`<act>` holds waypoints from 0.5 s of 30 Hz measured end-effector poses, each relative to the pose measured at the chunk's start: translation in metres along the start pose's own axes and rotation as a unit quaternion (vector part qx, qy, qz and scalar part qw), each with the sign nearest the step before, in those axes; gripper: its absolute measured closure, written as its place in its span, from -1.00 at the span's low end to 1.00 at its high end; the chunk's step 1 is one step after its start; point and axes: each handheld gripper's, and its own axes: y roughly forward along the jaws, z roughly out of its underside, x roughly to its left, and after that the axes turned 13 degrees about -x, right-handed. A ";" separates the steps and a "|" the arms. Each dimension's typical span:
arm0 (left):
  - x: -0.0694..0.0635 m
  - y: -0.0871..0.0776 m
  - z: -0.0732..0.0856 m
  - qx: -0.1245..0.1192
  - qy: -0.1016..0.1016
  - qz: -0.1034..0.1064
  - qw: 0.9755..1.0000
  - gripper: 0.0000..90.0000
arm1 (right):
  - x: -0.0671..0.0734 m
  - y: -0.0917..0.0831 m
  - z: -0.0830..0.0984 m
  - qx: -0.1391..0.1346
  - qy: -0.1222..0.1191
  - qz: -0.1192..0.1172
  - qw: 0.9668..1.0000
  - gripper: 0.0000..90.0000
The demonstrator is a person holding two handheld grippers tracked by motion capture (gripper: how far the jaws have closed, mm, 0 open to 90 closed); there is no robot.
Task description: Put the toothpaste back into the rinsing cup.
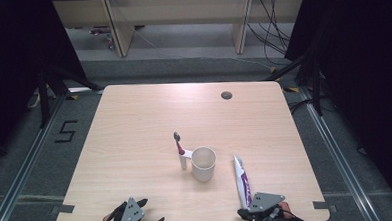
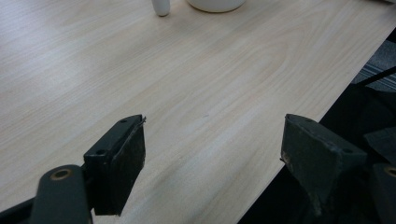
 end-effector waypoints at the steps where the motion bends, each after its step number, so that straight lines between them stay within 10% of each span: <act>1: -0.002 0.001 0.001 -0.008 -0.016 0.000 1.000 -0.52 | -0.001 -0.002 0.002 -0.001 -0.001 0.006 1.000 1.00; 15: -0.002 0.001 0.000 0.004 -0.003 0.003 1.000 -0.51 | -0.034 -0.031 0.018 -0.002 0.035 0.062 0.997 1.00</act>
